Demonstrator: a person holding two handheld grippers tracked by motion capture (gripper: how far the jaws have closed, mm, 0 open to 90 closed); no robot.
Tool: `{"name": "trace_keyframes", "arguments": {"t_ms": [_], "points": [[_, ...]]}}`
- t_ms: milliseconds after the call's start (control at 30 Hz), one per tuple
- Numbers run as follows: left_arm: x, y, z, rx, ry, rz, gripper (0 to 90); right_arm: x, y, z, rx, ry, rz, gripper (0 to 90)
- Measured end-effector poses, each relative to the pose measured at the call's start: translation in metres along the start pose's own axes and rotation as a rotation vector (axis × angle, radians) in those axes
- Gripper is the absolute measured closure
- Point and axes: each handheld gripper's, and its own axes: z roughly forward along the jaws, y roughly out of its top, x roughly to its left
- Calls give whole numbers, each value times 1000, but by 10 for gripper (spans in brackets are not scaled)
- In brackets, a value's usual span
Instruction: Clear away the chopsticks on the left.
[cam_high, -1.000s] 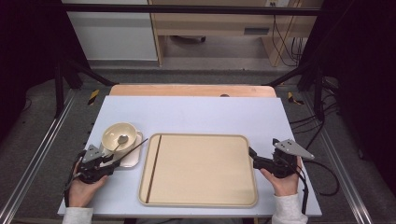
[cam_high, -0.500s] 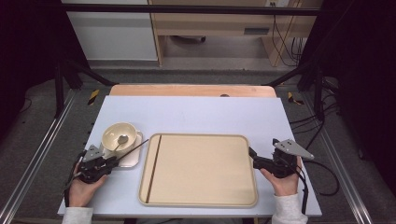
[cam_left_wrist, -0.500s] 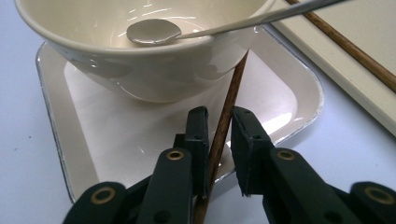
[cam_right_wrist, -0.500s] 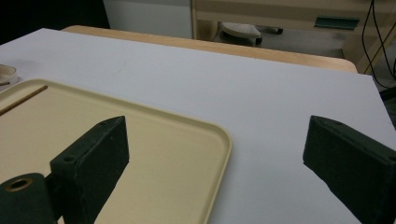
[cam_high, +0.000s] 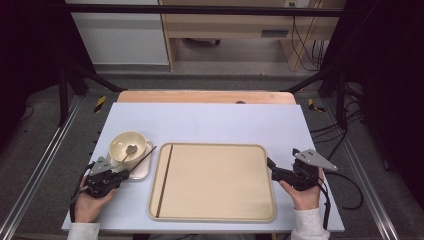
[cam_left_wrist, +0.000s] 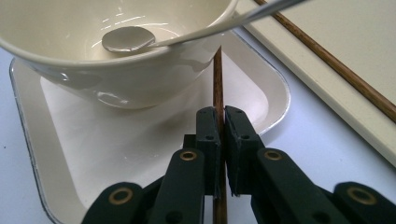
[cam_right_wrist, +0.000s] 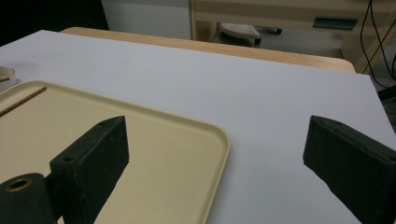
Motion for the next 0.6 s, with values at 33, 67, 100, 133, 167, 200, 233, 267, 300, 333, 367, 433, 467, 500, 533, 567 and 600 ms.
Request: {"name": "trace_keyframes", "arguments": {"t_ms": [33,67,100,133,167,200,233,267,300,333,367,433,467,500,533,567,600], "points": [[-2,1,-2,-4,2,8,851,0,0,0,1,0,-3,72],[-2,1,-2,-4,2,8,851,0,0,0,1,0,-3,72],[-3,1,-4,-10,-2,8,852,0,0,0,1,-2,-1,72],[-3,1,-4,-10,-2,8,852,0,0,0,1,-2,-4,72],[-5,2,-7,-11,-1,13,852,0,0,0,0,-3,-2,72],[-5,2,-7,-11,-1,13,852,0,0,0,0,-3,-2,72],[-8,3,-9,-17,-2,16,852,0,0,0,-2,-3,-1,72],[-8,3,-9,-17,-2,16,852,0,0,0,-2,-3,-1,72],[-11,4,-12,-24,-2,21,851,-1,0,-1,-3,-3,-1,72],[-11,4,-12,-24,-2,21,852,-1,0,-1,-3,-3,-1,72],[-14,6,-14,-27,-3,38,852,-1,0,-1,-4,-1,1,72],[-16,6,-15,-31,-8,37,851,-1,0,-1,-5,-1,4,72],[-17,7,-15,-35,-12,40,852,-1,0,-1,-4,0,2,72],[-20,9,-17,-43,-11,44,852,0,0,-1,-3,-2,0,71],[-20,9,-17,-43,-11,44,852,0,0,-1,-3,-2,0,71],[-21,9,-18,-48,-16,42,851,0,0,-1,-3,-1,0,71],[-22,10,-19,-52,-17,43,851,0,1,-1,-3,-2,-1,71]]}}
